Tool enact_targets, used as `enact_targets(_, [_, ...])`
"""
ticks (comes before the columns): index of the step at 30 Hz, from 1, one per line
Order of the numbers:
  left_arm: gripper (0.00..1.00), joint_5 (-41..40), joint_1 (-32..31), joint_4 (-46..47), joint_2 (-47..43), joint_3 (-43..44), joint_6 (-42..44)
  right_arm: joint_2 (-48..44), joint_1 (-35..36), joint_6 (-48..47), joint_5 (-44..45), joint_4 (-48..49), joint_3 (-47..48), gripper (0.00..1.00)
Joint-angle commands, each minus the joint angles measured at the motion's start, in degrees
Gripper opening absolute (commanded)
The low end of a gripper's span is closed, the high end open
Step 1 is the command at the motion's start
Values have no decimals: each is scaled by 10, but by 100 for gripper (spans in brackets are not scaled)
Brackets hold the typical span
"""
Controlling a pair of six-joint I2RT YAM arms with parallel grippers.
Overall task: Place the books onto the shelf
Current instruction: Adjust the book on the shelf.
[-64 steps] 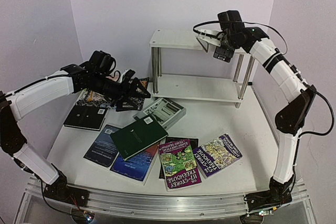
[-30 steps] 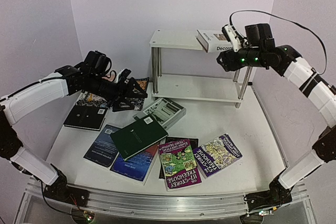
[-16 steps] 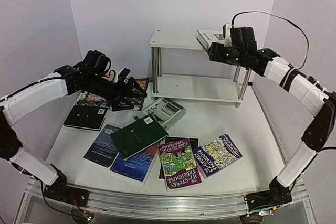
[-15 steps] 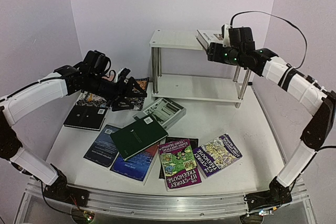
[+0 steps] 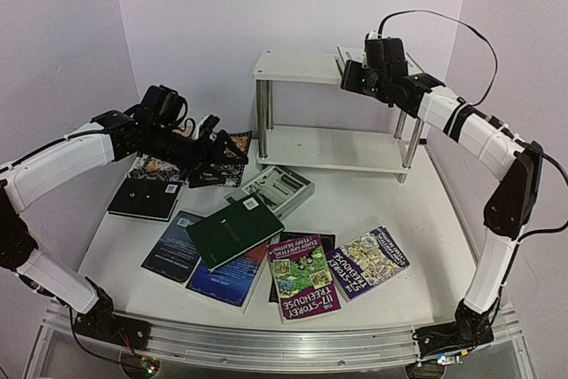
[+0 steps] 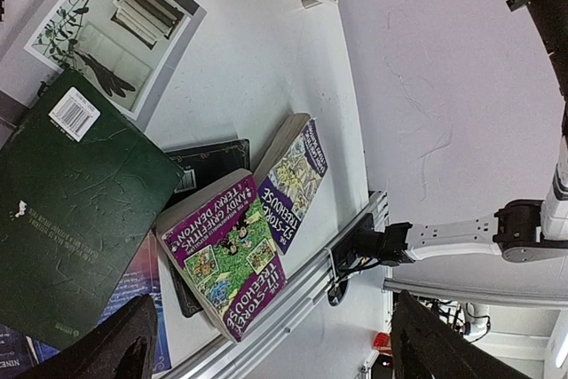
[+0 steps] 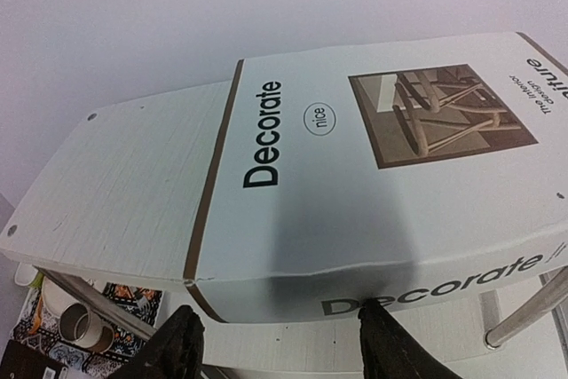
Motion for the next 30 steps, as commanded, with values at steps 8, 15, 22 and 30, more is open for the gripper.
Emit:
enact_targets(8, [92,-26,-1,-1,-9,31,13,51,2,-33,108,37,91,56])
enact_targets(15, [92,-39,-1,-3,-16,27,10,35,0,-59,136,38,74,58])
enact_targets(22, [92,-46,-1,-2,-24,18,4,-19,-21,-52,109,33,13,67])
enact_targets(30, [92,-51,-1,-2,-29,7,-2,-82,-69,-43,79,24,-58,60])
